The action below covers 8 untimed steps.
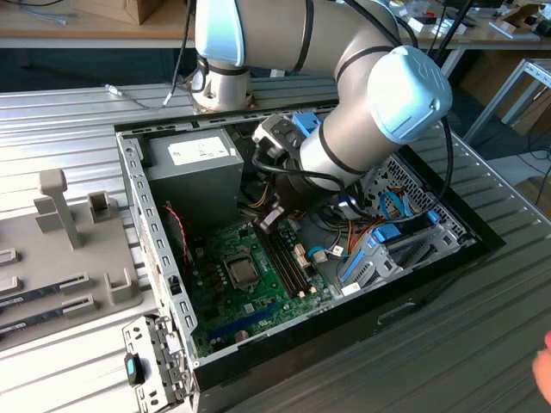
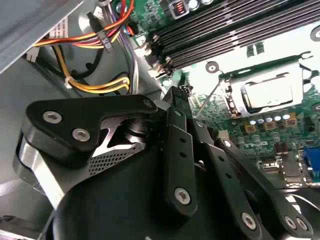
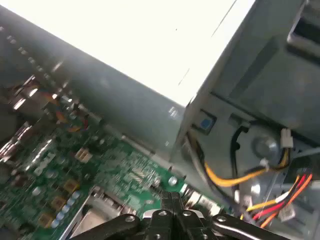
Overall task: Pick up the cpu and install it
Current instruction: 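Close the cpu cover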
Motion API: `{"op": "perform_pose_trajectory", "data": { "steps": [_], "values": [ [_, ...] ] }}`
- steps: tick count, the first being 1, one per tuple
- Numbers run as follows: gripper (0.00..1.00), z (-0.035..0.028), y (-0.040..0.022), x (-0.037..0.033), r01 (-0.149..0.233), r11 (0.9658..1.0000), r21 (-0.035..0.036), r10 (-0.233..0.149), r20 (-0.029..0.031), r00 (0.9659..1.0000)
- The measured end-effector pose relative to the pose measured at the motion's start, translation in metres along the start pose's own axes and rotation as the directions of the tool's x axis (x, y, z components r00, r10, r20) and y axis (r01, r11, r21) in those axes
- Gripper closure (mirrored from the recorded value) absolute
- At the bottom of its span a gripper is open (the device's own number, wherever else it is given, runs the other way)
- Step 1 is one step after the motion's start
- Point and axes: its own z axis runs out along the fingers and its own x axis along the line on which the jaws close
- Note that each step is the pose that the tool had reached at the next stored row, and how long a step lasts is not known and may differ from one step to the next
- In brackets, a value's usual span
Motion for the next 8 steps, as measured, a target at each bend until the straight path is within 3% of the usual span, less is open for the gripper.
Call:
{"op": "perform_pose_trajectory", "data": {
  "steps": [2, 3, 8],
  "values": [
    [0.89, -0.0068, 0.0051, -0.0001, 0.001, 1.0, 0.0009, -0.001, 0.0017, 1.0],
    [0.89, -0.0046, 0.012, 0.0067, 0.002, 1.0, 0.004, -0.002, 0.0058, 1.0],
    [0.89, -0.0038, 0.0142, 0.0096, 0.008, 1.0, 0.005, -0.008, 0.0051, 1.0]
  ]
}}
